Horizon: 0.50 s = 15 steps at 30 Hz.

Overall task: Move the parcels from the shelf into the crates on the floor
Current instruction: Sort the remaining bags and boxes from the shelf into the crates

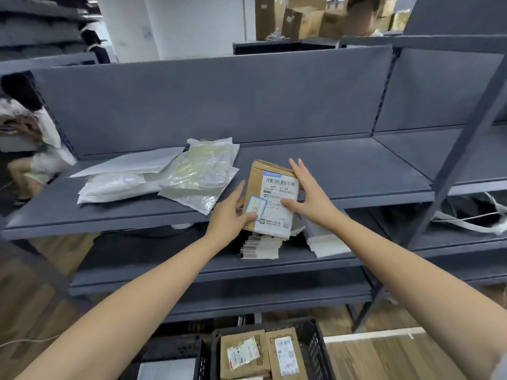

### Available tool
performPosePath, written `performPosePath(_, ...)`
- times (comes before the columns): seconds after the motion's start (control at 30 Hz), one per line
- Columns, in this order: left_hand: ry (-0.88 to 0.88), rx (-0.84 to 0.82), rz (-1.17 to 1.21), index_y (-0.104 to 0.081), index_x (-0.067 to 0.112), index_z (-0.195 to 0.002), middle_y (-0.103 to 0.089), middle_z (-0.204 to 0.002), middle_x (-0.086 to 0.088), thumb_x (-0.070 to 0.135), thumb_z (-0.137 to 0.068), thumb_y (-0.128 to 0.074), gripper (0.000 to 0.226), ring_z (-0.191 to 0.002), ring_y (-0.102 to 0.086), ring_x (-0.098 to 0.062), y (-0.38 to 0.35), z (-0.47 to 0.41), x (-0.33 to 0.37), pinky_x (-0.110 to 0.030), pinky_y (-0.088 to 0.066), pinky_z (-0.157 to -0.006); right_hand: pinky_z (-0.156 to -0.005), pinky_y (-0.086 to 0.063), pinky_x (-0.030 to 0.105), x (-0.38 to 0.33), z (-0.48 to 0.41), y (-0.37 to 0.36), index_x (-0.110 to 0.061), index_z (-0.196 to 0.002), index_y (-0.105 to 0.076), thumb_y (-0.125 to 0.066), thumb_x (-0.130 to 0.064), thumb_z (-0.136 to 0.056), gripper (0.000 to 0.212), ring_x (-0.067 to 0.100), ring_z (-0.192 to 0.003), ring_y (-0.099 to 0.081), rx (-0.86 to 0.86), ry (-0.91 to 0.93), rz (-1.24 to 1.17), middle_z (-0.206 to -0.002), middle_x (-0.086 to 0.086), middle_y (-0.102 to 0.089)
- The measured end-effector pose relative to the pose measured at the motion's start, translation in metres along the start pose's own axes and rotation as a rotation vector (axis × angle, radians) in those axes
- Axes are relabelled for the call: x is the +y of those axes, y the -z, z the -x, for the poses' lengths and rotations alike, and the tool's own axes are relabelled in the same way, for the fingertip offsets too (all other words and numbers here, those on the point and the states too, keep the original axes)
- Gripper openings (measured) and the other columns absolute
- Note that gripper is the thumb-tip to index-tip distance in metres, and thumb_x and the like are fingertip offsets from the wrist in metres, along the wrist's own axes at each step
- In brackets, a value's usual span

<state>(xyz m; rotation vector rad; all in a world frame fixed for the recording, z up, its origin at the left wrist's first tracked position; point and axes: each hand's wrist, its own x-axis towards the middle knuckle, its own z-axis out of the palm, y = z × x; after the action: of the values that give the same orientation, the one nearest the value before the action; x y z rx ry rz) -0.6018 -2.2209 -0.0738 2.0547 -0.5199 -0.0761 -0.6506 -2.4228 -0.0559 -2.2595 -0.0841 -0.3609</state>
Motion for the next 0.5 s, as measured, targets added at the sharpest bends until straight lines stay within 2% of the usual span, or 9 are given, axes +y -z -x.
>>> performPosePath(0.07, -0.008, -0.060, -0.004, -0.031, 0.021, -0.146, -0.057, -0.131, 0.005, 0.004, -0.079, -0.072, 0.080, -0.123, -0.051, -0.004, 0.009, 0.019, -0.006, -0.012, -0.042, -0.091, -0.110, -0.031, 0.033, -0.012, 0.016, -0.004, -0.027, -0.144, -0.033, -0.068, -0.018, -0.084, 0.069, 0.013, -0.140, -0.028, 0.011, -0.036, 0.004, -0.152, -0.002, -0.030)
performPosePath(0.13, -0.008, -0.088, -0.044, -0.042, 0.016, -0.140, -0.060, -0.128, 0.003, 0.005, -0.078, -0.073, 0.071, -0.120, -0.054, -0.007, 0.017, 0.038, -0.012, -0.012, -0.043, -0.086, -0.102, -0.043, 0.034, -0.024, 0.033, -0.012, -0.026, -0.136, -0.043, -0.067, -0.016, -0.085, 0.057, 0.010, -0.119, -0.050, -0.027, -0.072, -0.025, -0.129, -0.009, -0.052)
performPosePath(0.2, 0.015, -0.095, -0.060, -0.051, 0.015, -0.125, -0.063, -0.125, -0.001, 0.009, -0.076, -0.076, 0.055, -0.111, -0.060, -0.010, 0.023, 0.055, -0.020, -0.015, -0.045, -0.081, -0.098, -0.047, 0.037, -0.030, 0.050, -0.025, -0.028, -0.135, -0.044, -0.066, -0.015, -0.086, 0.056, 0.010, -0.111, -0.054, -0.037, -0.101, -0.076, -0.121, -0.010, -0.056)
performPosePath(0.3, 0.027, -0.122, -0.034, -0.054, 0.022, -0.105, -0.064, -0.120, -0.003, 0.013, -0.075, -0.077, 0.039, -0.100, -0.063, -0.011, 0.027, 0.079, -0.034, -0.025, -0.052, -0.082, -0.100, -0.045, 0.041, -0.034, 0.078, -0.048, -0.026, -0.134, -0.046, -0.065, -0.013, -0.085, 0.054, 0.016, -0.115, -0.053, 0.030, -0.130, -0.073, -0.123, -0.004, -0.056)
performPosePath(0.37, 0.000, -0.132, -0.003, -0.058, 0.021, -0.106, -0.064, -0.116, 0.002, 0.010, -0.078, -0.074, 0.035, -0.100, -0.062, -0.010, 0.026, 0.093, -0.039, -0.032, -0.051, -0.092, -0.097, -0.046, 0.040, -0.037, 0.095, -0.061, -0.020, -0.131, -0.048, -0.063, -0.009, -0.086, 0.049, 0.014, -0.110, -0.054, 0.100, -0.167, -0.093, -0.117, -0.007, -0.057)
performPosePath(0.43, -0.049, -0.150, -0.035, -0.059, 0.019, -0.114, -0.060, -0.114, 0.007, 0.008, -0.081, -0.070, 0.036, -0.104, -0.055, -0.007, 0.023, 0.104, -0.044, -0.028, -0.046, -0.096, -0.097, -0.047, 0.040, -0.037, 0.111, -0.075, -0.016, -0.129, -0.050, -0.058, -0.004, -0.088, 0.043, 0.013, -0.108, -0.055, 0.177, -0.243, -0.166, -0.115, -0.006, -0.057)
performPosePath(0.5, -0.077, -0.165, -0.088, -0.055, 0.021, -0.126, -0.049, -0.124, 0.003, 0.009, -0.085, -0.065, 0.044, -0.113, -0.046, -0.009, 0.015, 0.112, -0.049, -0.022, -0.037, -0.097, -0.096, -0.048, 0.045, -0.030, 0.126, -0.087, -0.017, -0.130, -0.049, -0.054, -0.005, -0.090, 0.042, 0.018, -0.111, -0.056, 0.227, -0.320, -0.206, -0.119, -0.002, -0.058)
